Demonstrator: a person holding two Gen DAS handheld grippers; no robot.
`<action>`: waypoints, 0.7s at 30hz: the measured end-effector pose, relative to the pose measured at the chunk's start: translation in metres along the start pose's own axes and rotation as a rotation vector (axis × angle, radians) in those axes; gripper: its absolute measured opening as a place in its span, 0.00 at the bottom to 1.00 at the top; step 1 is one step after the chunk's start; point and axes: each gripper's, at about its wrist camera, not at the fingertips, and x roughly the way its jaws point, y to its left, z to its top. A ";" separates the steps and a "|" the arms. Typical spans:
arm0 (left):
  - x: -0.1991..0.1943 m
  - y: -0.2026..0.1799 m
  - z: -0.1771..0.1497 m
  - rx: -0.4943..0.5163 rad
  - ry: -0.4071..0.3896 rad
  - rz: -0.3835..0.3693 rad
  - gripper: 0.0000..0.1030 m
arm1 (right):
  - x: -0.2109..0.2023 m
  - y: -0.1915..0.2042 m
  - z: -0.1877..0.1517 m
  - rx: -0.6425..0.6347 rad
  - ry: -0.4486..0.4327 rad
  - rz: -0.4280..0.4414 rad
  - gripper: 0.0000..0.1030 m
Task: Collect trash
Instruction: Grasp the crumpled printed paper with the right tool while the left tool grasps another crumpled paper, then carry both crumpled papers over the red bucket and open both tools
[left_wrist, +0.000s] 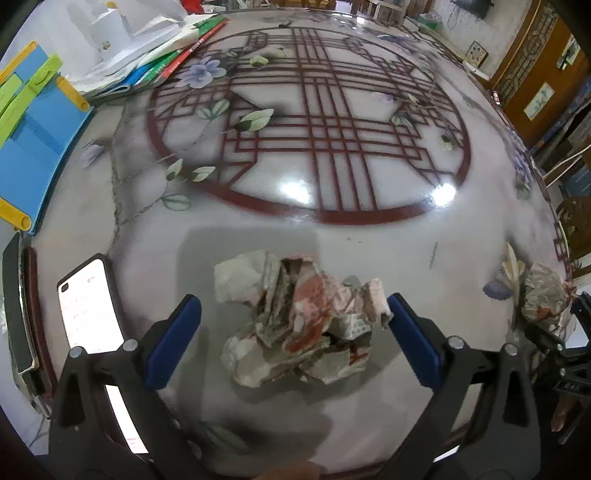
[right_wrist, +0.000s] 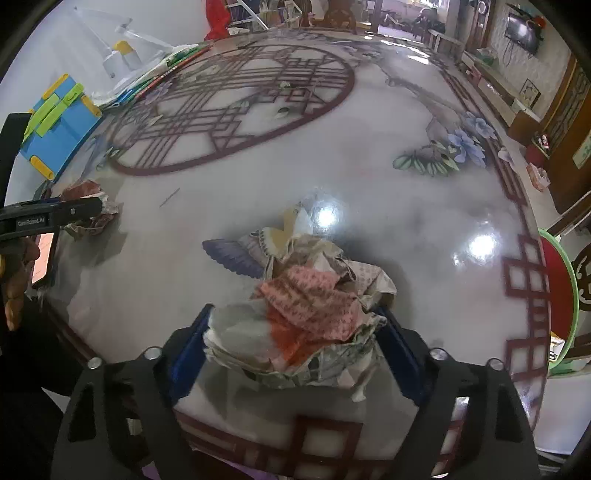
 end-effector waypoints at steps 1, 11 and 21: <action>0.001 -0.001 0.001 -0.001 0.007 -0.011 0.92 | 0.000 0.000 0.000 0.000 0.002 0.001 0.68; 0.008 -0.032 -0.007 0.103 0.064 -0.051 0.46 | 0.000 -0.007 -0.005 0.014 0.019 0.023 0.50; -0.003 -0.042 -0.006 0.117 0.022 -0.120 0.40 | -0.013 -0.017 -0.001 0.050 -0.018 0.022 0.45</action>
